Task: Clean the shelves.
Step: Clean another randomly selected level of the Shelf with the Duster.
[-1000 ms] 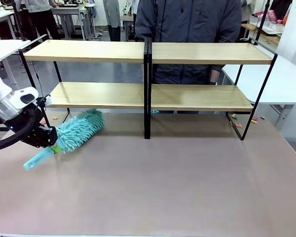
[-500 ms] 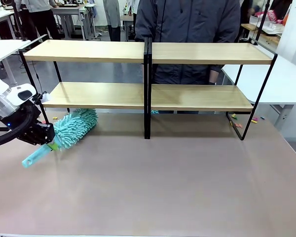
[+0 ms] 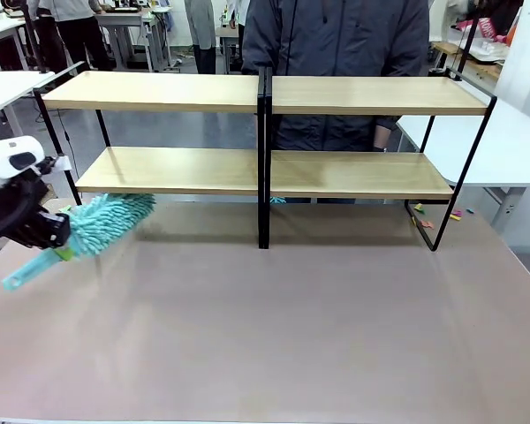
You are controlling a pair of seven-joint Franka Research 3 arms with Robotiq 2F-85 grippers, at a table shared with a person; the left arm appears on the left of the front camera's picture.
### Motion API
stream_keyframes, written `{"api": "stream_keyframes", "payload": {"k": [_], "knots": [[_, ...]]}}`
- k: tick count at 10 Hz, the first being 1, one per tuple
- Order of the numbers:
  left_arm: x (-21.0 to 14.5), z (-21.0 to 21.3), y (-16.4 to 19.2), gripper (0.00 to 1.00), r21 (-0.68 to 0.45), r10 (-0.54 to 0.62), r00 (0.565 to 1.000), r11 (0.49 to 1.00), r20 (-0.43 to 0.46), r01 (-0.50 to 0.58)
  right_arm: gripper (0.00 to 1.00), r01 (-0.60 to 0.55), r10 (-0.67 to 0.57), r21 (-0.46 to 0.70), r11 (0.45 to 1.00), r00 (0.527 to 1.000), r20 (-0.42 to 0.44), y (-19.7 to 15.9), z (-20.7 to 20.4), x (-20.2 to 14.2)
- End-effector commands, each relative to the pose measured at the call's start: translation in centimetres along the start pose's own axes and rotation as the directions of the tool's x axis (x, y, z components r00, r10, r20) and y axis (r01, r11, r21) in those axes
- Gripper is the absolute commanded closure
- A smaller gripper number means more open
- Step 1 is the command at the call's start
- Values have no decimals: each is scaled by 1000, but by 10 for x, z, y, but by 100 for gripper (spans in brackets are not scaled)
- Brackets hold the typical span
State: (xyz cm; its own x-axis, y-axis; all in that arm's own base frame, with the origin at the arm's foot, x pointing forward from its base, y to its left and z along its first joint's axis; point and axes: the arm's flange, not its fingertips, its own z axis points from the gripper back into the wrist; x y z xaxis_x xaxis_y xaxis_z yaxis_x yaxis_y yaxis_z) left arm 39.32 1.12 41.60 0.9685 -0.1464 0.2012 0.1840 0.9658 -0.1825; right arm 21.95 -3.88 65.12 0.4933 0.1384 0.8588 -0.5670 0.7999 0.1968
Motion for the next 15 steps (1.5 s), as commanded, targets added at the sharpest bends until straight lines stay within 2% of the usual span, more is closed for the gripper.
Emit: {"api": "stream_keyframes", "payload": {"k": [1,4,5,6,8,10,11,12,13,14,15], "knots": [[-76,-7,-16,87,58,5,1000,998,-24,-3,0,-3,3,14,1000,1000,6,0,0,0],[-79,-19,-27,87,43,-48,992,998,-116,53,0,-3,3,14,1000,1000,6,0,0,0],[-81,-24,-31,87,86,-19,994,996,-108,28,0,-3,3,14,1000,1000,6,0,0,0],[-83,-25,-35,87,121,-25,991,992,-130,41,0,-3,3,14,1000,1000,6,0,0,0],[-87,-26,-37,87,176,-29,992,983,-122,50,0,-3,3,14,1000,1000,6,0,0,0],[-92,-30,-37,87,250,-47,981,964,-189,95,0,-3,3,14,1000,1000,6,0,0,0],[-93,-31,-36,87,284,-30,983,955,-182,81,0,-3,3,14,1000,1000,6,0,0,0],[-93,-32,-38,87,376,25,993,926,-114,20,0,-3,3,14,1000,1000,6,0,0,0],[-97,-32,-42,87,453,27,996,891,-81,12,0,-3,3,14,1000,1000,6,0,0,0],[-102,-29,-47,87,505,-9,997,862,-80,48,0,-3,3,14,1000,1000,6,0,0,0],[-109,-26,-51,87,552,-26,993,829,-116,86,0,-3,3,14,1000,1000,6,0,0,0]]}}
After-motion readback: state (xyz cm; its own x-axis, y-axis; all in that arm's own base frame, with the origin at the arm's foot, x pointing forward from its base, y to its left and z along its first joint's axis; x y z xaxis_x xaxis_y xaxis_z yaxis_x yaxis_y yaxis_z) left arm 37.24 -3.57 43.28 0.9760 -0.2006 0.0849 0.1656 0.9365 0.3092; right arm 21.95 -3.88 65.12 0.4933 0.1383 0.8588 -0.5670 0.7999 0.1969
